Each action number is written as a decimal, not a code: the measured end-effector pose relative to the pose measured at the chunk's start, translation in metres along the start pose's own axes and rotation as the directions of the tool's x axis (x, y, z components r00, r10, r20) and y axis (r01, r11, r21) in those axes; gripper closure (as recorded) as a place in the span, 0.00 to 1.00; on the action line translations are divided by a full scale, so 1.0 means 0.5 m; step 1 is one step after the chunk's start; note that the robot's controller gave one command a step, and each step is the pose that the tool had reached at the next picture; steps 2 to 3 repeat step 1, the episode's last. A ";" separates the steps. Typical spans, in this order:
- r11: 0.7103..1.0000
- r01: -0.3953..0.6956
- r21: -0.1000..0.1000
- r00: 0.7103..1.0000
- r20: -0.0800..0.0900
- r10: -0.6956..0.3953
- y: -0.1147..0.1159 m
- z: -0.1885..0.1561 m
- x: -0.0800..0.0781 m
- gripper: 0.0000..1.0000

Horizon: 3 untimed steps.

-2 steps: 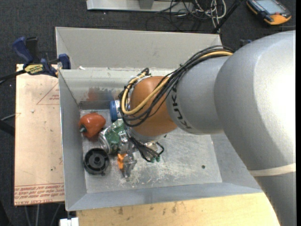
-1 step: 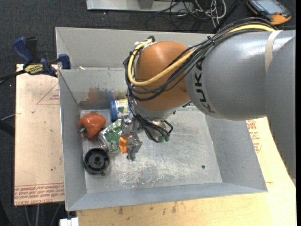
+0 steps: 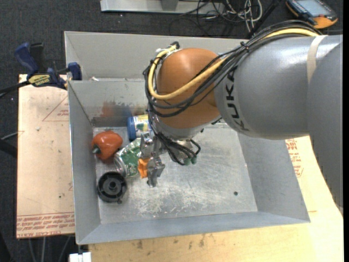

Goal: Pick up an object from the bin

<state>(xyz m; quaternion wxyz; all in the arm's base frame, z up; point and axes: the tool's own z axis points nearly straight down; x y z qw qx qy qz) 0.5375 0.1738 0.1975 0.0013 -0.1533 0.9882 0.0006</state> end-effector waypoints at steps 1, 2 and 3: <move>0.995 0.100 -0.001 0.995 -0.005 -0.100 -0.027 -0.065 0.033 1.00; 0.995 0.100 -0.001 0.995 -0.005 -0.100 -0.027 -0.065 0.033 1.00; 0.995 0.100 -0.001 0.995 -0.005 -0.100 -0.027 -0.065 0.033 1.00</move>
Offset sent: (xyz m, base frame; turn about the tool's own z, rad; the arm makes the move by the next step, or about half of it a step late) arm -0.0296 -0.0660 0.0742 -0.4554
